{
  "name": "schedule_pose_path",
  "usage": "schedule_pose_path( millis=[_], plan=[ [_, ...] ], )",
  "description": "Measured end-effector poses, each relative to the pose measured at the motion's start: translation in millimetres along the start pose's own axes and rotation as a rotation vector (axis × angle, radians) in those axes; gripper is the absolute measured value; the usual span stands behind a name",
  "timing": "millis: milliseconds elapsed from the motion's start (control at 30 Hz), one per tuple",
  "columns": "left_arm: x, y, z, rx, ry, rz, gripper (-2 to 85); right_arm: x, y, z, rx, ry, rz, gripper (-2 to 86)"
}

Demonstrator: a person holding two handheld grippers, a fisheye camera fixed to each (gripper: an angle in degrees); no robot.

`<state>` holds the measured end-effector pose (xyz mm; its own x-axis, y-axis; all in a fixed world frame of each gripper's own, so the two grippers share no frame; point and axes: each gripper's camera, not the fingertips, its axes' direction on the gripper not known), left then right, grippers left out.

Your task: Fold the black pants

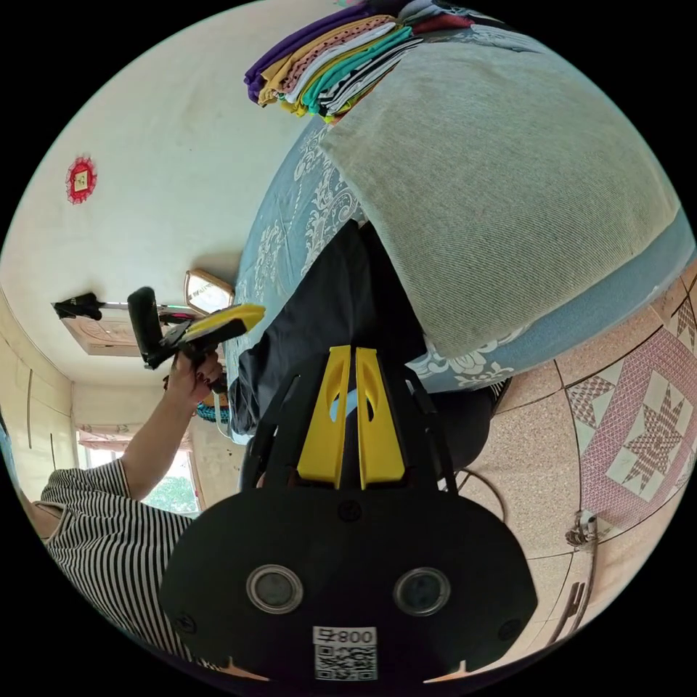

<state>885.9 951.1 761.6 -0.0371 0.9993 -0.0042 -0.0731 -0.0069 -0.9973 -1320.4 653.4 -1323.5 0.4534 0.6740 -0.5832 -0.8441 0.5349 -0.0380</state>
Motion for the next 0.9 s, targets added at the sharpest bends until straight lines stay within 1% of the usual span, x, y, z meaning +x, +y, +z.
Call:
schedule_pose_path(
  millis=[133, 333, 533, 767, 900],
  plan=[
    [3.6, -69.5, 14.0, -0.059, 0.003, 0.016, 6.7, 12.9, 9.6, 8.4, 0.007, 0.001, -0.005, 0.8],
    [15.1, -132.0, 27.0, -0.135, -0.021, 0.054, 6.6, 29.6, 23.6, 19.1, 0.006, -0.011, -0.026, 0.7],
    [22.1, -160.4, 16.6, -0.139, -0.051, 0.078, 1.7, 39.4, 36.0, 27.3, 0.005, -0.013, -0.046, 0.8],
    [36.3, -178.8, -7.5, -0.089, -0.027, 0.103, 0.4, 38.6, 52.7, 27.2, 0.026, -0.028, -0.078, 0.7],
    [40.3, -191.0, -1.6, -0.144, -0.067, 0.102, 0.4, 39.6, 60.8, 32.7, 0.019, -0.011, -0.072, 0.7]
  ],
)
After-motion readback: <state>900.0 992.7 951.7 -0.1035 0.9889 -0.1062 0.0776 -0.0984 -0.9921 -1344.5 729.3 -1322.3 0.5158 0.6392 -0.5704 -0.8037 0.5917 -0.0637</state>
